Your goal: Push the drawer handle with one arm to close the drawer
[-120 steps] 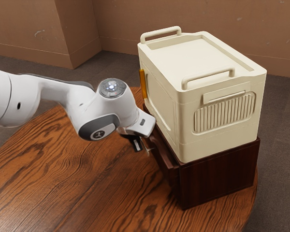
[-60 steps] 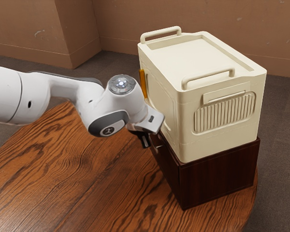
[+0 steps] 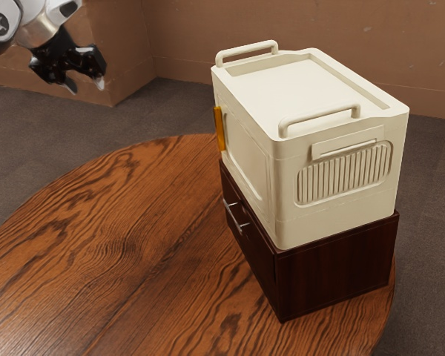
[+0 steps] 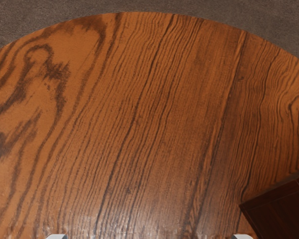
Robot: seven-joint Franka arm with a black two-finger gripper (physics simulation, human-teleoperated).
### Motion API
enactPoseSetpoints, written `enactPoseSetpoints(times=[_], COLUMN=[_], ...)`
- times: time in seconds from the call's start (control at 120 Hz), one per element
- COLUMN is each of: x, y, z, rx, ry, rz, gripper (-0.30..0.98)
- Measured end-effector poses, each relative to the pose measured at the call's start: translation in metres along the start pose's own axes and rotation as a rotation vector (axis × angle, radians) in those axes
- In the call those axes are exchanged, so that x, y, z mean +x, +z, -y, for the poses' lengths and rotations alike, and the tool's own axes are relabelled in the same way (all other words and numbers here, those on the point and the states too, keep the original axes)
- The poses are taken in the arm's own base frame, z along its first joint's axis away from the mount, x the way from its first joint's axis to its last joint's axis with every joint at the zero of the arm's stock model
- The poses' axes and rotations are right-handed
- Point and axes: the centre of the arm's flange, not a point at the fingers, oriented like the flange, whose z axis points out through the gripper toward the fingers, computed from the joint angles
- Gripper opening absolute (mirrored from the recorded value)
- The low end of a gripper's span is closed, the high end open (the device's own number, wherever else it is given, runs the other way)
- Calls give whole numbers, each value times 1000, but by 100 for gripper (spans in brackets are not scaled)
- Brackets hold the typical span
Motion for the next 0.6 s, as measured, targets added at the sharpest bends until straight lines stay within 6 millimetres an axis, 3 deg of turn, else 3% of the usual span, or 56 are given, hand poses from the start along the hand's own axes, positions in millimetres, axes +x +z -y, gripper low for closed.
enactPoseSetpoints(times=[0.075, 0.15, 0.217, 0.283, 0.333, 0.417, 0.6], x=[0, -6, -11, -18, -23, -33, -44], y=[-16, -15, -12, -14, -16, -14, -28], z=[29, 49, 80, 91, 71, 10, -36], rx=[79, 135, 175, 199, 196, 144, 125], ry=[-134, -222, -301, -334, -293, -153, -3], rz=[55, 115, 161, 190, 205, 236, 233], gripper=[50, 56, 59, 62, 63, 65, 67])
